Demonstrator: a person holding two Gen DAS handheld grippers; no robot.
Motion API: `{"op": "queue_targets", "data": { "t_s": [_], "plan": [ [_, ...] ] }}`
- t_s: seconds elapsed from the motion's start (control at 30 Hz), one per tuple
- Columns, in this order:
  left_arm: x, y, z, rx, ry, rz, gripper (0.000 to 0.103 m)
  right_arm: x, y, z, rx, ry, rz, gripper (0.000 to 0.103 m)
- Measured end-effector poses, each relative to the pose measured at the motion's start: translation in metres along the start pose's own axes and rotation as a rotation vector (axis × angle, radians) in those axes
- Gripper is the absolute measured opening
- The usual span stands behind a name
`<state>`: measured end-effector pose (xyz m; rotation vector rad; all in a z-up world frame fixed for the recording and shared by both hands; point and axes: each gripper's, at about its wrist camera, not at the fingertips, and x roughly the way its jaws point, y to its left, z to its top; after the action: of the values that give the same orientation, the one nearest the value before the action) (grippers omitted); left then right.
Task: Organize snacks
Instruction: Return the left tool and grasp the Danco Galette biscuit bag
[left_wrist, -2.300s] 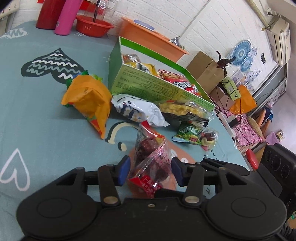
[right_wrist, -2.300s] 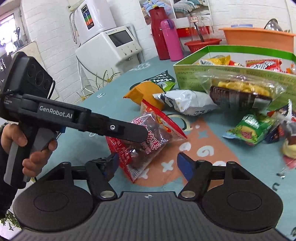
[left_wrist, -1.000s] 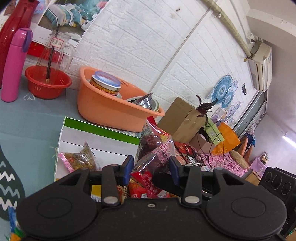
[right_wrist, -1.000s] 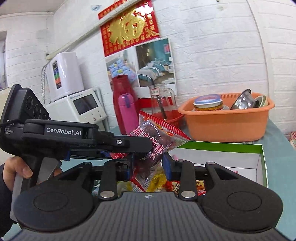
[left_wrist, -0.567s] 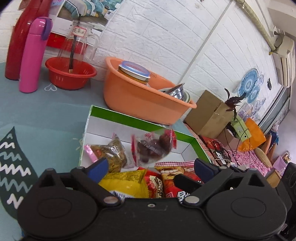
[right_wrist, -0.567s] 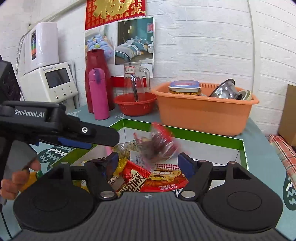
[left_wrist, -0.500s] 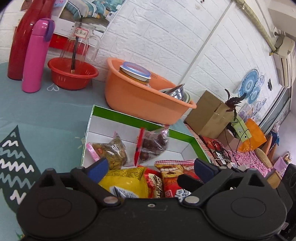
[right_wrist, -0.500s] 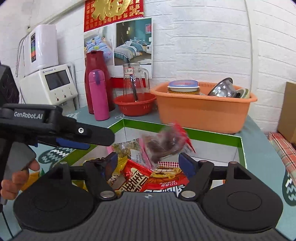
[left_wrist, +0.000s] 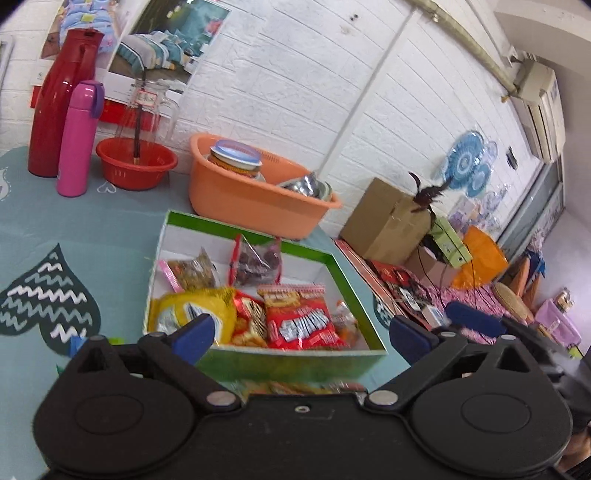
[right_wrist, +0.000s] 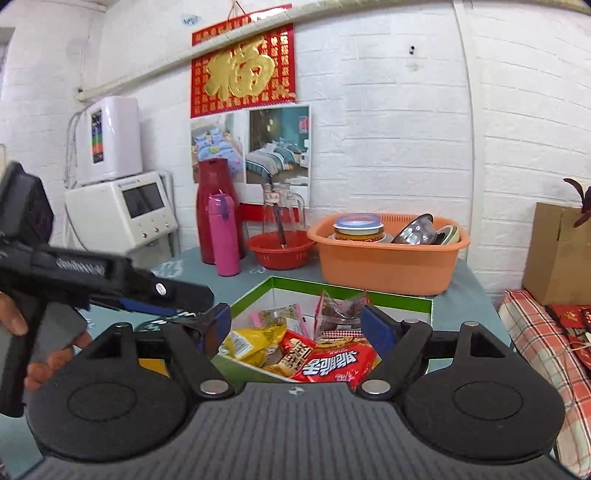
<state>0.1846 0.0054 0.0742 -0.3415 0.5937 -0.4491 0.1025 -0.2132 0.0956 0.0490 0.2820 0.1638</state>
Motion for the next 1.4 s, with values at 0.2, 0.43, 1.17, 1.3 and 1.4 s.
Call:
{"op": "queue_targets", "data": {
  "t_s": [0.2,0.43,1.17,1.3,1.4],
  "plan": [
    [0.009,-0.01,-0.03,0.037,0.061,-0.038,0.103,-0.032,0.006,-0.015,-0.024,-0.018,0.032,0.103],
    [0.051,0.007,-0.046,-0.018,0.143,0.023,0.103,0.008,0.0,-0.061,0.005,0.125,0.033,0.103],
    [-0.018,0.011,-0.141,-0.075,0.244,-0.091,0.103,-0.041,0.042,-0.132,-0.135,0.296,0.245,0.074],
    [-0.02,0.023,-0.142,-0.131,0.221,-0.081,0.103,-0.041,0.045,-0.143,-0.135,0.338,0.233,0.093],
    [-0.015,0.024,-0.138,-0.141,0.208,-0.092,0.103,-0.039,0.043,-0.139,-0.096,0.325,0.243,0.1]
  ]
}}
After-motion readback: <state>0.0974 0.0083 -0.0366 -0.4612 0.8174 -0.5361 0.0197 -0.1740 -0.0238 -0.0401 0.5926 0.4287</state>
